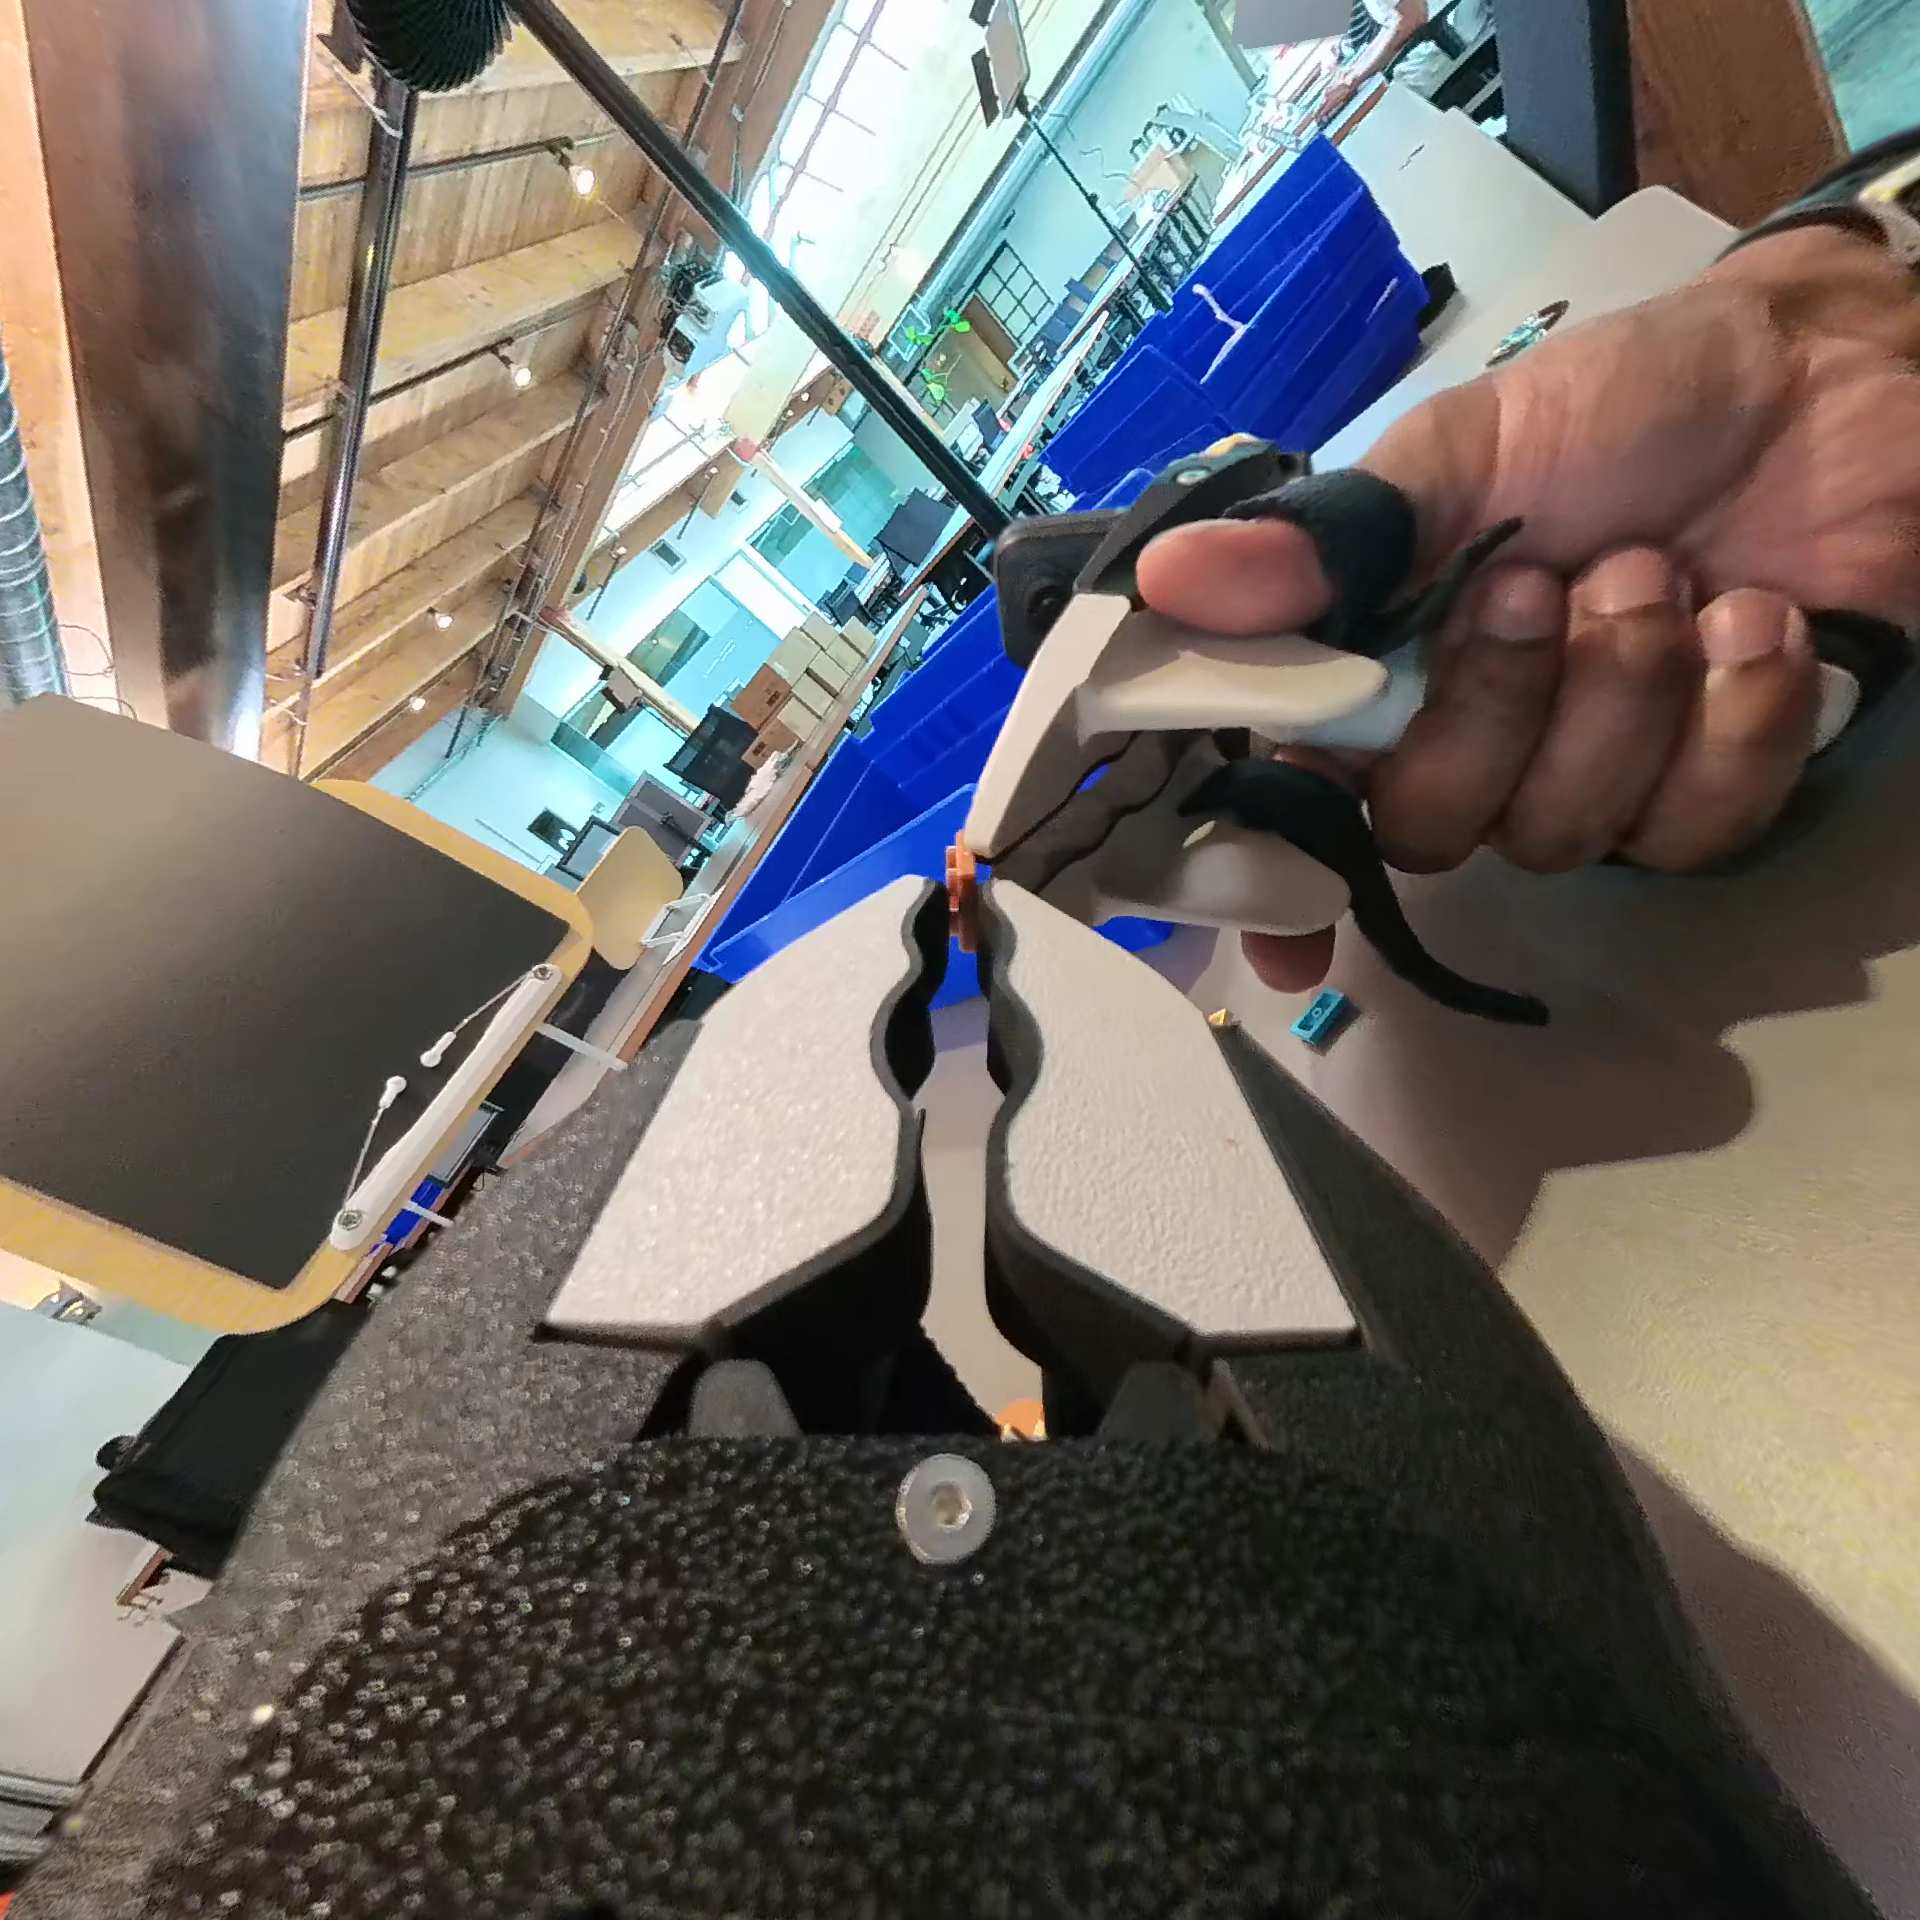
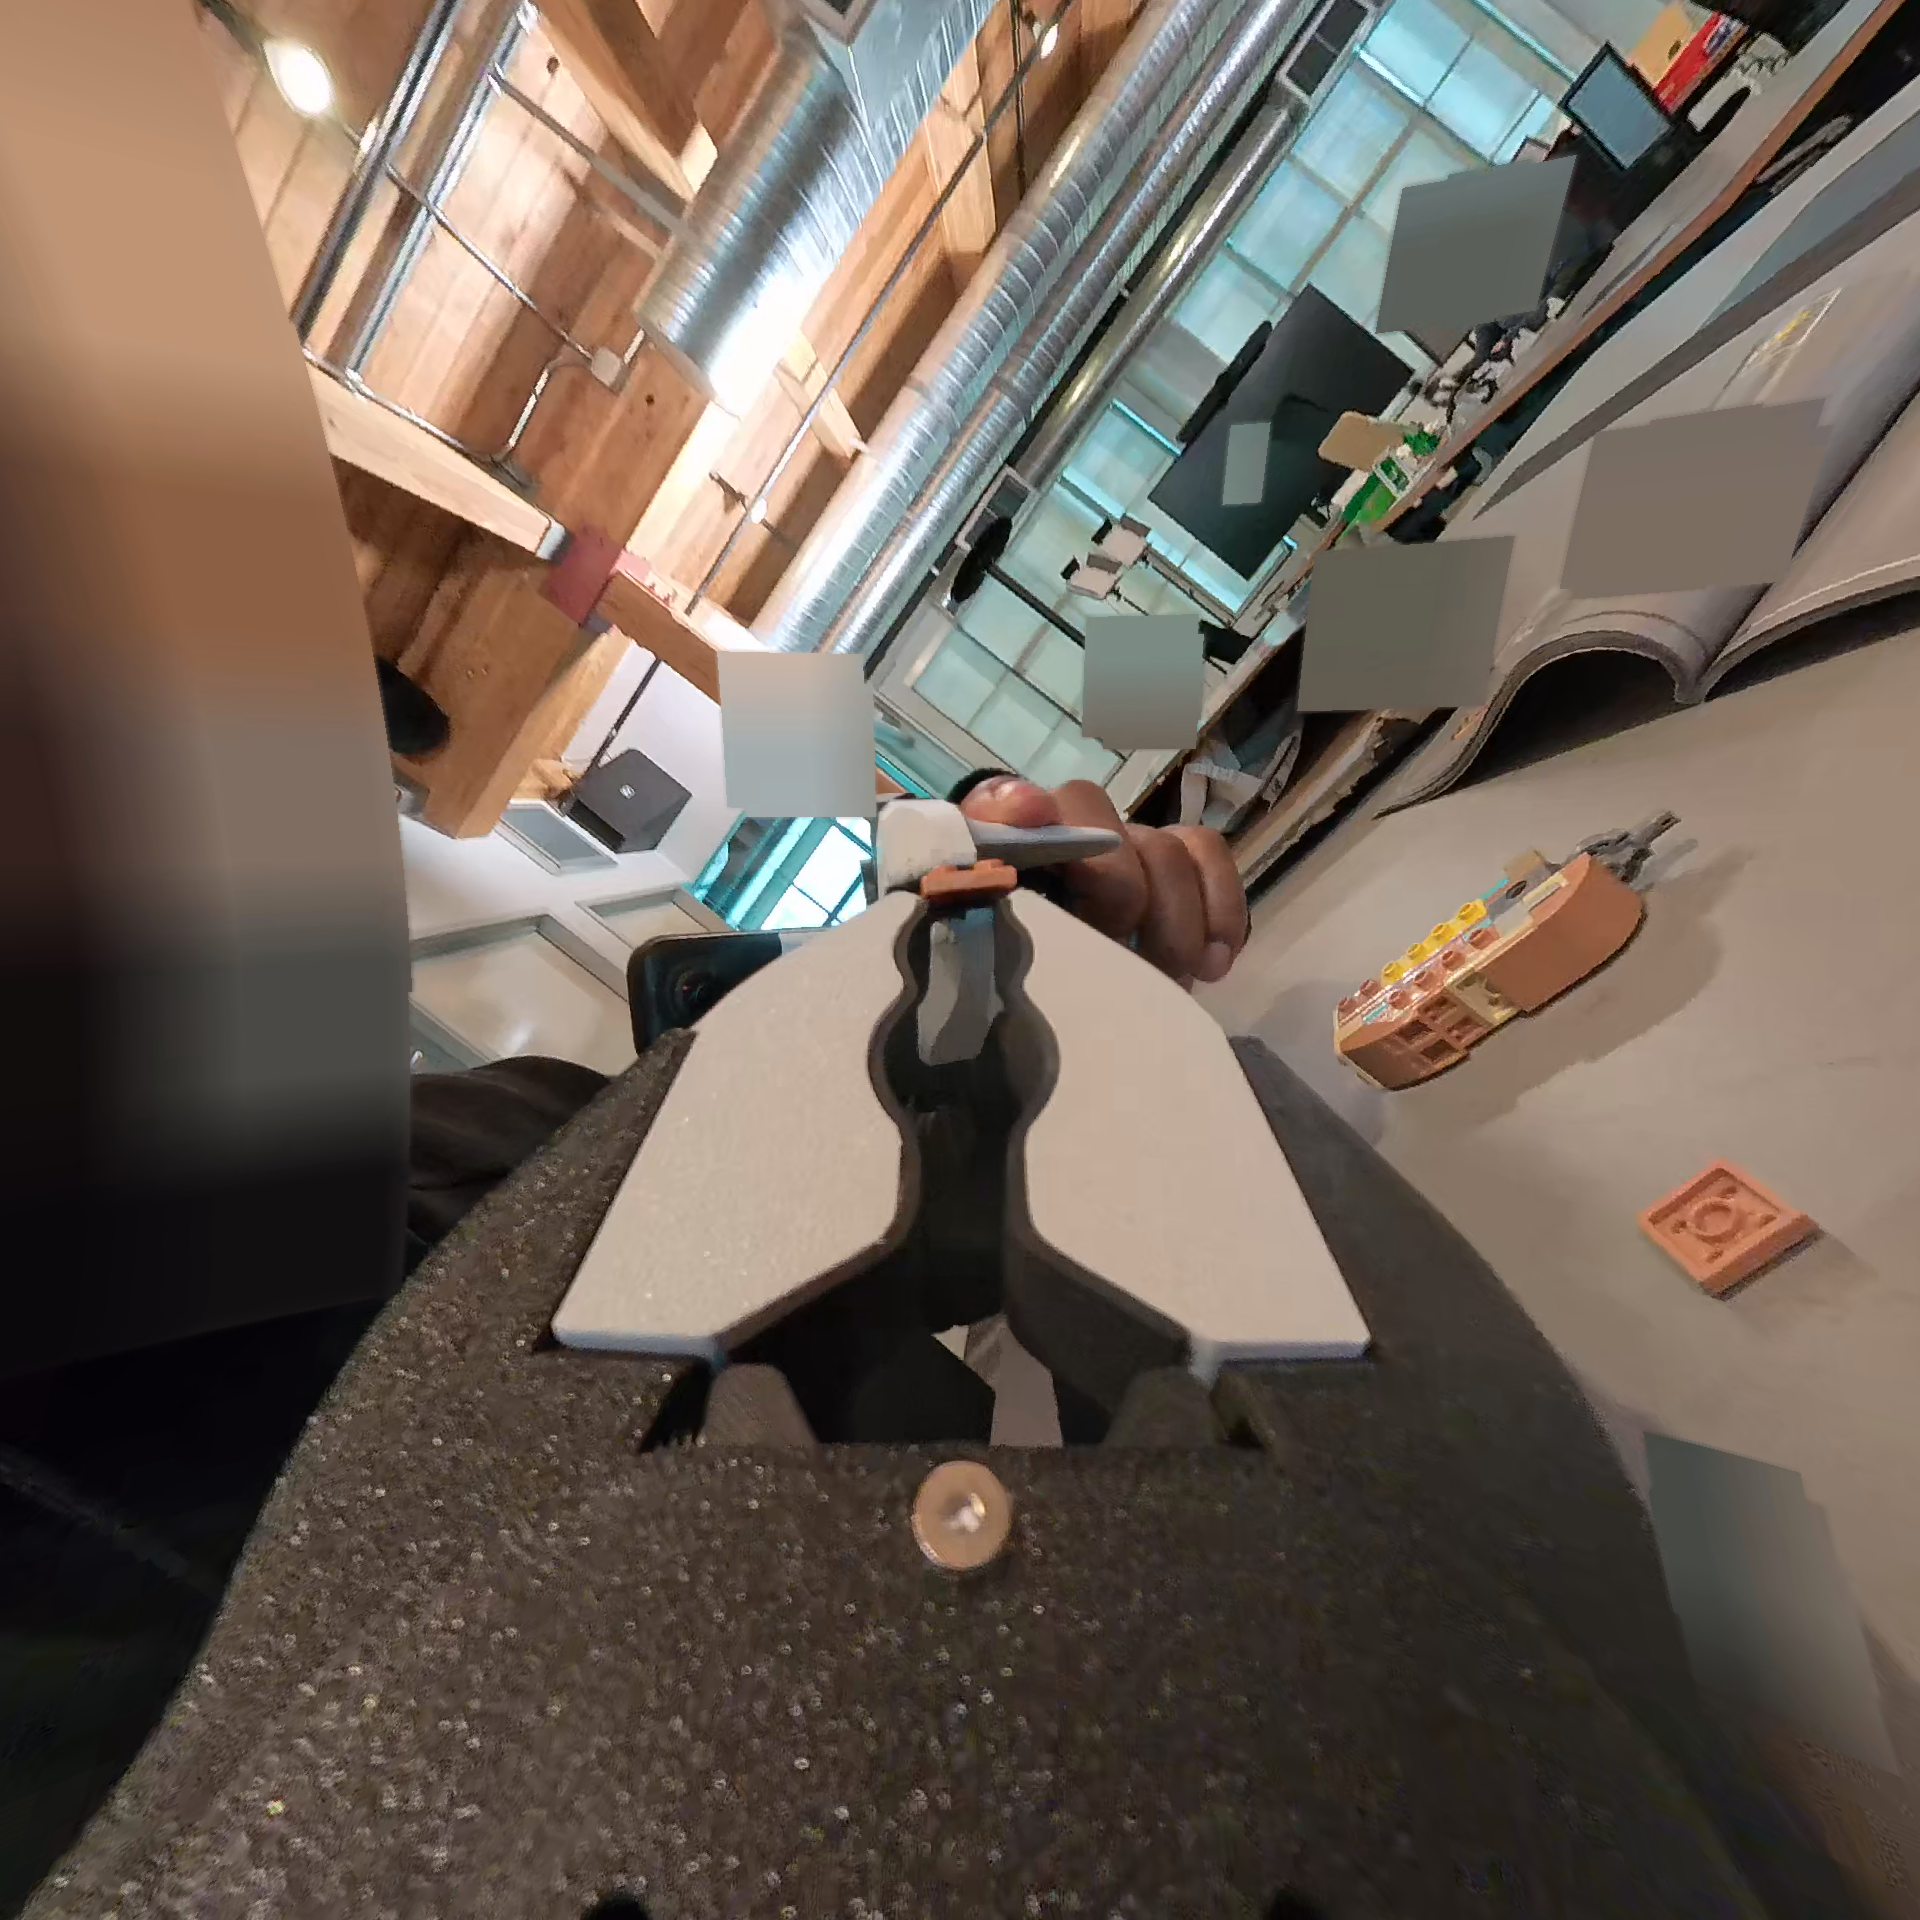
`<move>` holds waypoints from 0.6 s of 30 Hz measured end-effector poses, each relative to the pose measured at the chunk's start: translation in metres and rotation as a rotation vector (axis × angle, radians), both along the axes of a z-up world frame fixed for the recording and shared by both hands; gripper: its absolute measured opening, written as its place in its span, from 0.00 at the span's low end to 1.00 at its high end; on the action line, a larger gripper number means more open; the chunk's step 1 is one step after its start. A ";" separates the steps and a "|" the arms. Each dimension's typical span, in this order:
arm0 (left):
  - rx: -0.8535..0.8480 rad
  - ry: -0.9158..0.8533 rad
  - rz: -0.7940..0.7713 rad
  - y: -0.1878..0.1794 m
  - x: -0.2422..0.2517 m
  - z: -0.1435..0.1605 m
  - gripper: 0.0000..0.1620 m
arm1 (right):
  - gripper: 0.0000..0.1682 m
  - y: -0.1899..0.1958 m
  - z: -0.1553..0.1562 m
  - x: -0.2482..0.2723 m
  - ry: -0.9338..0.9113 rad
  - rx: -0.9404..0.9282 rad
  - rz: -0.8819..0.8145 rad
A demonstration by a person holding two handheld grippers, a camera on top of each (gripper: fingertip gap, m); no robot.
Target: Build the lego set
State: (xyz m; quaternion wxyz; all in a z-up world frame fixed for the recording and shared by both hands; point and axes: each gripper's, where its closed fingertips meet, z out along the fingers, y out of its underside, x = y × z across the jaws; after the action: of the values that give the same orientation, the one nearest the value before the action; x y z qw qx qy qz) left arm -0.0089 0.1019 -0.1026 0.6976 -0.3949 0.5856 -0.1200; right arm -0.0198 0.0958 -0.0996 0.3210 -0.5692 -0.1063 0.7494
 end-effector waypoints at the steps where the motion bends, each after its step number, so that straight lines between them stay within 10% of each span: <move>1: -0.002 -0.007 0.006 0.000 0.000 0.001 0.03 | 0.07 0.000 0.001 0.001 0.011 -0.003 -0.005; 18: 0.026 -0.062 0.059 0.000 0.004 0.006 0.03 | 0.08 0.001 0.008 0.005 0.090 -0.018 -0.041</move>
State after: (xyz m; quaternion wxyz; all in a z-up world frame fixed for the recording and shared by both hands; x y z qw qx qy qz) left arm -0.0044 0.1022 -0.0961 0.7237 -0.3992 0.5533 -0.1038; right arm -0.0146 0.0973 -0.0920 0.3356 -0.5397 -0.0733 0.7685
